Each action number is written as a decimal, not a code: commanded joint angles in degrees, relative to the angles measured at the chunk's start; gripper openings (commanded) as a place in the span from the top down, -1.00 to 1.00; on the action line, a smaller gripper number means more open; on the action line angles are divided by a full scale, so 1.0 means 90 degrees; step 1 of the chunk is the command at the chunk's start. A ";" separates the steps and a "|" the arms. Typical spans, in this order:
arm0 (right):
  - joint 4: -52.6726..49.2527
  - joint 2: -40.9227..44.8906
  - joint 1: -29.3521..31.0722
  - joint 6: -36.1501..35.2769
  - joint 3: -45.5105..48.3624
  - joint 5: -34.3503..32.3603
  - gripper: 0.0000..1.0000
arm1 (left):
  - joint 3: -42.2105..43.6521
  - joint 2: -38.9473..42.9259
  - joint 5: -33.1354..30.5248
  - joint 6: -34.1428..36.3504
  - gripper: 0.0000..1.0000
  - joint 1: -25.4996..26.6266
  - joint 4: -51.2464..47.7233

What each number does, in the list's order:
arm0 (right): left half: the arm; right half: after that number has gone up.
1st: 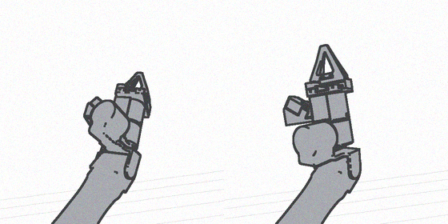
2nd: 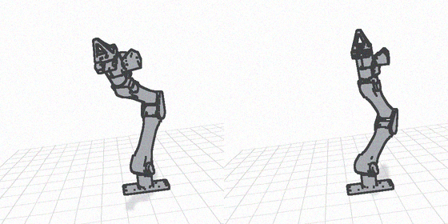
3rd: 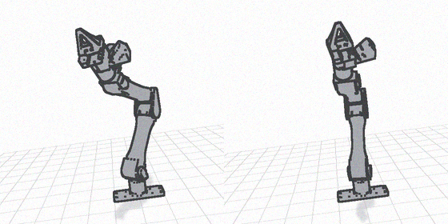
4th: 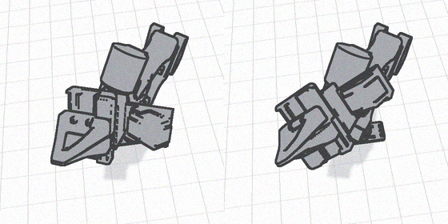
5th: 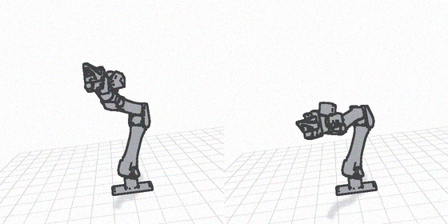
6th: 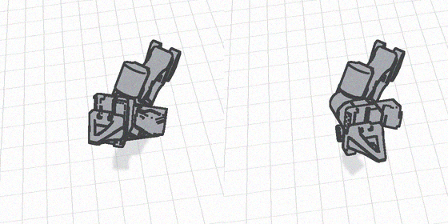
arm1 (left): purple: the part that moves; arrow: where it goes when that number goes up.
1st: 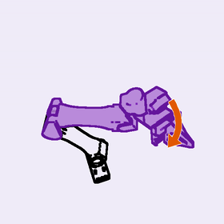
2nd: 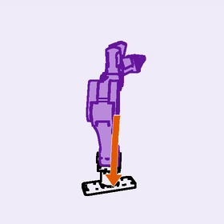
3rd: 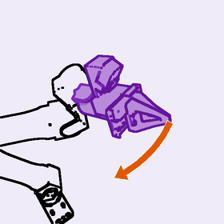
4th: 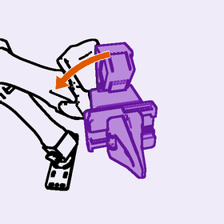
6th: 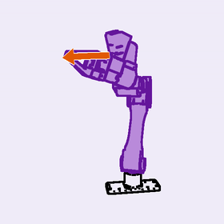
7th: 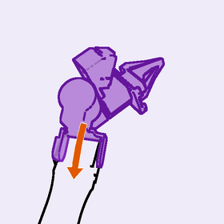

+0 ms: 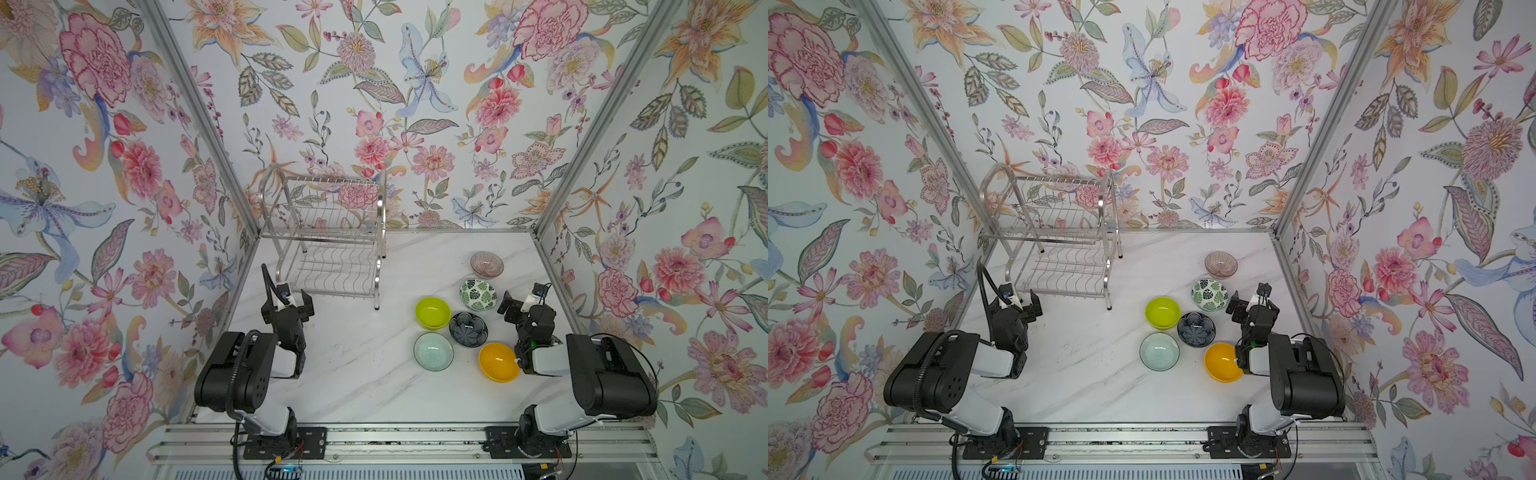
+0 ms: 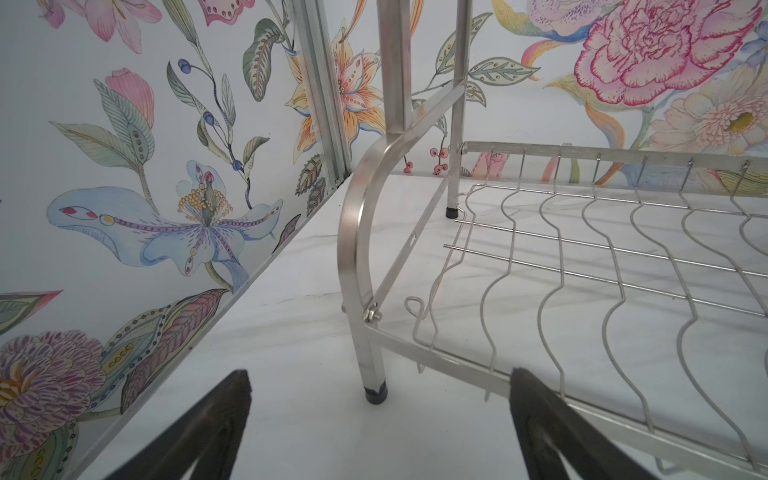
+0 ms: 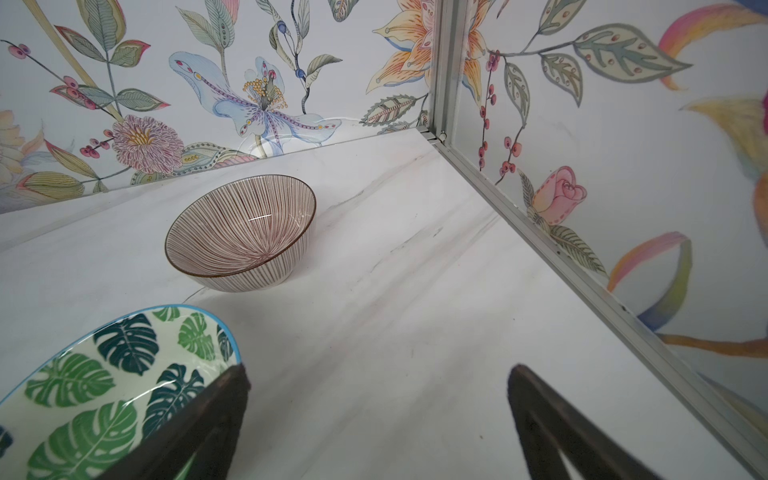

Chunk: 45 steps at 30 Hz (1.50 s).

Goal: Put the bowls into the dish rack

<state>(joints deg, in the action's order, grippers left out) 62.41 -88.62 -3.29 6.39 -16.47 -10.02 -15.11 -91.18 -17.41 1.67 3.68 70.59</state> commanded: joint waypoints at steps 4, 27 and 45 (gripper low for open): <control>-0.0320 0.0718 0.0287 -0.0066 0.0038 -0.1152 -0.97 | -0.0045 0.0044 0.0164 0.0000 -0.98 -0.0042 0.0031; -0.5551 0.2855 0.1254 0.2028 -0.2506 -0.0358 -0.97 | -0.0246 0.1435 -0.2308 0.0326 -0.98 0.0805 -0.1089; -0.2126 -0.0622 0.2946 0.1127 -0.4070 -0.1354 -0.97 | -0.1408 0.3212 0.0332 -0.1899 -0.98 0.2887 -0.5496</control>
<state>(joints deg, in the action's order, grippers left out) 35.35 -91.22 22.13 19.29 -49.60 -20.01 -24.82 -59.09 -15.38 -18.44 23.73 29.43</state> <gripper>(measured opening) 0.984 0.989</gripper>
